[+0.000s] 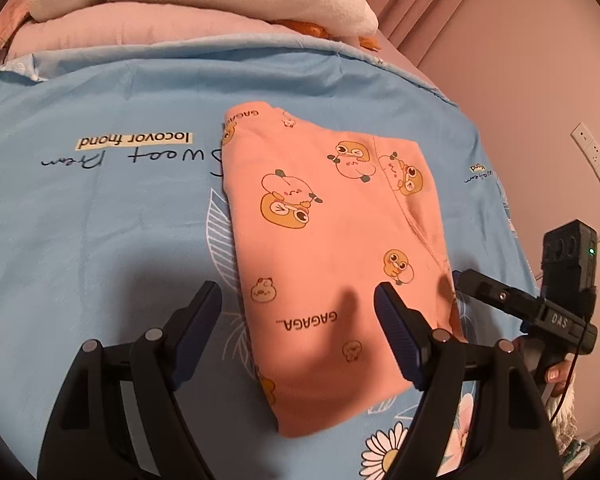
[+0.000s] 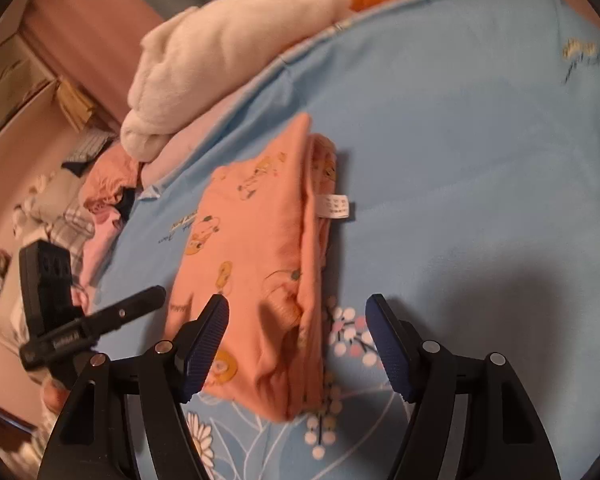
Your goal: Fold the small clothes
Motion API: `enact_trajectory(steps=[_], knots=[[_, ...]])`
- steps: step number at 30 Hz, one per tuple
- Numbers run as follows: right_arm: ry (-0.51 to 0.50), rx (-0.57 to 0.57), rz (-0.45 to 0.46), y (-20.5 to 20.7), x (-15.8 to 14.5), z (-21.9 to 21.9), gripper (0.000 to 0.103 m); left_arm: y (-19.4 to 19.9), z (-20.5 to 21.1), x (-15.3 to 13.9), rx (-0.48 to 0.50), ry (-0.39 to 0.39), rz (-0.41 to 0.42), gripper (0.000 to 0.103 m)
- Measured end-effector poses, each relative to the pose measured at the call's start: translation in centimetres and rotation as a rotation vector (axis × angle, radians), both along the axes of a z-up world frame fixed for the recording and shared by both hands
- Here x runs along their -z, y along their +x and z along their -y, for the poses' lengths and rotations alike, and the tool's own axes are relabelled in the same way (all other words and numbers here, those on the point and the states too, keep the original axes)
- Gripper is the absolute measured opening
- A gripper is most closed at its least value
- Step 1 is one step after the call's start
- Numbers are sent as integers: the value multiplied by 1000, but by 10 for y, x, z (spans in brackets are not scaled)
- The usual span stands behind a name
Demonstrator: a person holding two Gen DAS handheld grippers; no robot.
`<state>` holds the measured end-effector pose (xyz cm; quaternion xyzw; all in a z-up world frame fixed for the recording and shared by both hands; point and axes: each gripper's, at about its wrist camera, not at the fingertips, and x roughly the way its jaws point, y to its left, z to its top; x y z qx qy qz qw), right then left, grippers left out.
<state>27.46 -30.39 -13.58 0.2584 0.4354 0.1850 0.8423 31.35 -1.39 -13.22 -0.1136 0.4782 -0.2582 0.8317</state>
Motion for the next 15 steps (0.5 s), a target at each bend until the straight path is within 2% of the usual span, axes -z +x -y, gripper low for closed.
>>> enact_trajectory(steps=[6,15], knots=[[58,-8,-32,11,9,0,71,11,7,11,5,-3,-39,79],[83,-44,-34,23,10,-6,71,14,16,14,12,15,-38,79]])
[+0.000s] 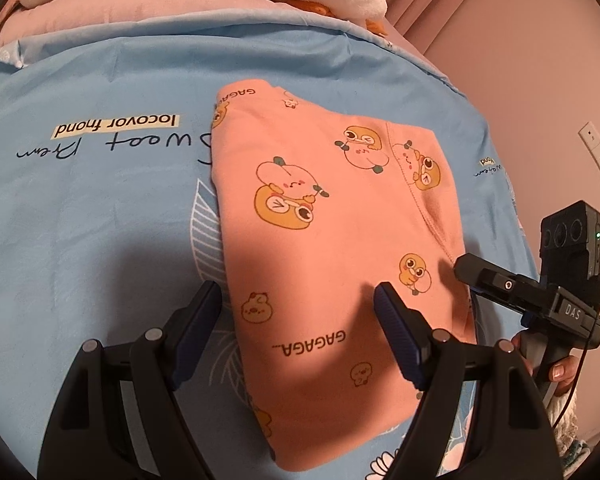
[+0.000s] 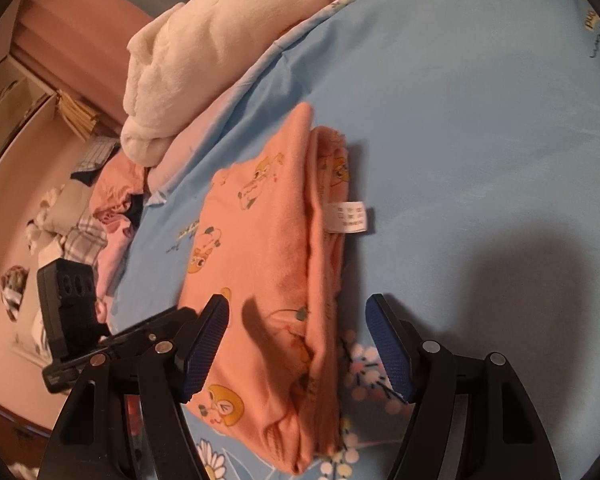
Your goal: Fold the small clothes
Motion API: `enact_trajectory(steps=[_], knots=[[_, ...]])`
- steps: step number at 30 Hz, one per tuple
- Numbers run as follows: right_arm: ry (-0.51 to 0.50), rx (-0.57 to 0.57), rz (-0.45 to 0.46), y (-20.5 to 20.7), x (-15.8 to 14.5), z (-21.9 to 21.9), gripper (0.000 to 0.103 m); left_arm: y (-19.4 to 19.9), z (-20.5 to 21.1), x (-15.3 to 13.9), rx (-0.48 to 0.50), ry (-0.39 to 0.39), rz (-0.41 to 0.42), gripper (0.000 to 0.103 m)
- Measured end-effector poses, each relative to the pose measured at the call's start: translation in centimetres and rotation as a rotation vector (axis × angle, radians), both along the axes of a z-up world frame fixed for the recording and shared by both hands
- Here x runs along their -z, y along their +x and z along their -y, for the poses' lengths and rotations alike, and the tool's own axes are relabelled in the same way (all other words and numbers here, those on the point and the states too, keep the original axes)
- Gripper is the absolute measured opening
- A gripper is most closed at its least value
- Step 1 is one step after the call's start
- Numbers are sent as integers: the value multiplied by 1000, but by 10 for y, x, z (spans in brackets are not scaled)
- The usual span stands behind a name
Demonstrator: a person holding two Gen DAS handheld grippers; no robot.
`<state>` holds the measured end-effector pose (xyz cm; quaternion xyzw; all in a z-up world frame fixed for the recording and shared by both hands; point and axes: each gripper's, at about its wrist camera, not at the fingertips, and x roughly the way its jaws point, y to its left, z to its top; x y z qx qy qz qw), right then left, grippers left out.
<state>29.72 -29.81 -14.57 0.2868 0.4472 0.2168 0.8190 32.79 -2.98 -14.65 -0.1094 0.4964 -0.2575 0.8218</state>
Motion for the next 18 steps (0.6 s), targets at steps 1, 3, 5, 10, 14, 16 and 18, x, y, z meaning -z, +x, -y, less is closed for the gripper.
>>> enact_trajectory(steps=[1,3,5,10,14,16,18], knots=[[-1,-7,2,2,0,-2,71,0,2,0,3,4,2,79],[-6,-19,3,5,0,-6,71,0,4,0,10,11,4,79],[-8,-29,3,8,0,-10,71,1,6,1,14,15,6,79],[-28,-45,9,13,2,-18,71,1,11,2,26,29,14,79],[-19,-43,15,15,3,-17,71,2,13,2,32,31,16,80],[-18,-40,23,15,3,-17,71,3,14,3,34,33,19,81],[-26,-38,31,15,3,-18,69,4,15,4,37,37,23,81]])
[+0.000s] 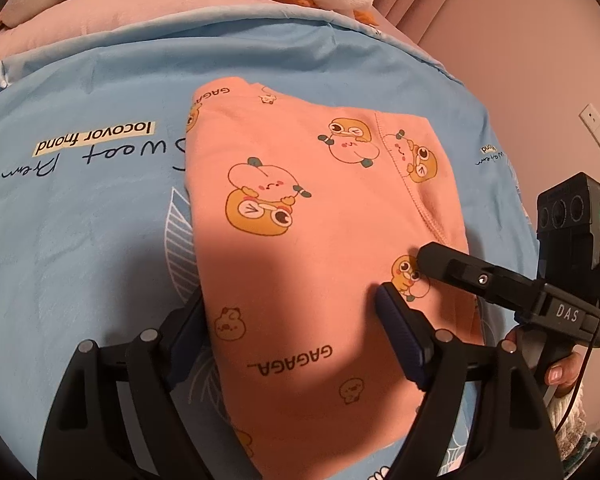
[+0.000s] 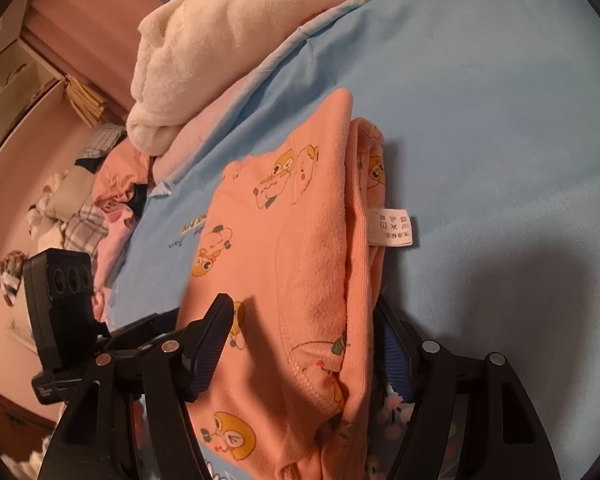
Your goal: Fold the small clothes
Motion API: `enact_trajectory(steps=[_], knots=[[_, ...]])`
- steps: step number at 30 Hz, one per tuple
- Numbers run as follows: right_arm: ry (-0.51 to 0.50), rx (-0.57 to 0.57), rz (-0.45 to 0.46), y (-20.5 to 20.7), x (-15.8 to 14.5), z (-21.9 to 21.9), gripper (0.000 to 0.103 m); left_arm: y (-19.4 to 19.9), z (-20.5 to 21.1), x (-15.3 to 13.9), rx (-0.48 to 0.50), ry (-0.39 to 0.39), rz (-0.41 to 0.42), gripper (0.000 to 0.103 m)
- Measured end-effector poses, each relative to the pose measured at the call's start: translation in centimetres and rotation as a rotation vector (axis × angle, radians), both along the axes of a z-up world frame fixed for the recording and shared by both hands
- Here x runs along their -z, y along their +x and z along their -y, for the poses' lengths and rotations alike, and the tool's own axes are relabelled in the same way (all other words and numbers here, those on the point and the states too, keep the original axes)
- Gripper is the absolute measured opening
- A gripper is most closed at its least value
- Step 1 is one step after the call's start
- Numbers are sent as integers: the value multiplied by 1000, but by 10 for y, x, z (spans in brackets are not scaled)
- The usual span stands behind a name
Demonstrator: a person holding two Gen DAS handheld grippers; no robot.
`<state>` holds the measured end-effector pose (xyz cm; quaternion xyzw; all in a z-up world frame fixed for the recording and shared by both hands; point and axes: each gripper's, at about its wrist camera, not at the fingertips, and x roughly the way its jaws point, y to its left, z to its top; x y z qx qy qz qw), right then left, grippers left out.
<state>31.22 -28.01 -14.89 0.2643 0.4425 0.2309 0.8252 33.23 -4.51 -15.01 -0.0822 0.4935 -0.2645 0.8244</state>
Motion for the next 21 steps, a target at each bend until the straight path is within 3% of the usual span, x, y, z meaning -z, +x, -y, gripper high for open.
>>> enact_trajectory(steps=[8,21], knots=[[-35,-3,14,3,0,-3,61,5,3,2,-2,-10,2,81],[-42,-4,18,3,0,-4,61,5,4,2,-1,-11,5,81]])
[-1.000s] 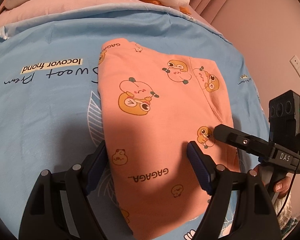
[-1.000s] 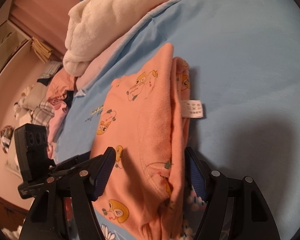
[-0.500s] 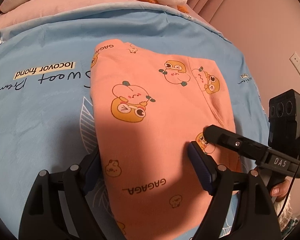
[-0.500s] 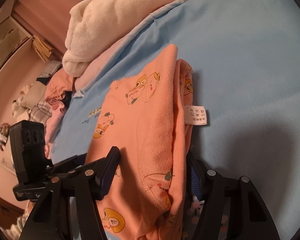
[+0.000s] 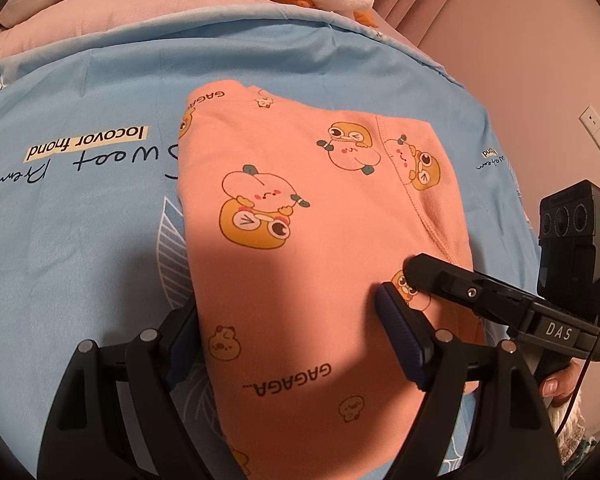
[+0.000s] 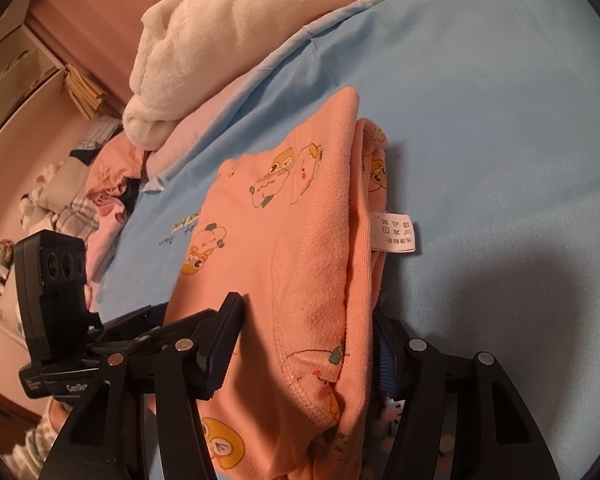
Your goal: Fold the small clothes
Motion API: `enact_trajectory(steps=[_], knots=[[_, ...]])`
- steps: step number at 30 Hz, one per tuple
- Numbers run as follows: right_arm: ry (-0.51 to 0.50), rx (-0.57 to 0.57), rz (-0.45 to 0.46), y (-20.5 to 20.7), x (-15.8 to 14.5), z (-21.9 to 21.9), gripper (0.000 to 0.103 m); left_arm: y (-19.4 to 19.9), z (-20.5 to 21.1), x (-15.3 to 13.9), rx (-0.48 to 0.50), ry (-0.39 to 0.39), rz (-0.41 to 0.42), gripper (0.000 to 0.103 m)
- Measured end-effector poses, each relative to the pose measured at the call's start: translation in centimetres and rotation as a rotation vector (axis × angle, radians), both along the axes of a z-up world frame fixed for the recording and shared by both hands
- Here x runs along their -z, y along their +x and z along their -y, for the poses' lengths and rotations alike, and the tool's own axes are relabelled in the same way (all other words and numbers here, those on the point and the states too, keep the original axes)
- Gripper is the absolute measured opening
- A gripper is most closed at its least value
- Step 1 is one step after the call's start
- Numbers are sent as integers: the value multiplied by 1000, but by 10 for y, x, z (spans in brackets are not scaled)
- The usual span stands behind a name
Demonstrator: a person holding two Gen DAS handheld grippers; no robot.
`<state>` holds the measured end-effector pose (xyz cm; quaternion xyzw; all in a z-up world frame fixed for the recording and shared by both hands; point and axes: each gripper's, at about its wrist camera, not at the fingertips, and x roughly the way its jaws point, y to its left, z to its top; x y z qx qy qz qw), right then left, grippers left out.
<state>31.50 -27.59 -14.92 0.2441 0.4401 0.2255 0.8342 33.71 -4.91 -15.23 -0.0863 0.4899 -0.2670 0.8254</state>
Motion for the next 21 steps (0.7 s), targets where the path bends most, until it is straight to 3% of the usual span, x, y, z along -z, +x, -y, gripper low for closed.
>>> enact_trajectory(steps=[6,21], knots=[[2,-1,2,-1,0,0,61,1,-1,1,-1,-5,3,80],[14,3,10,0,1,1,56,-2,-3,0,-34,12,19,65]])
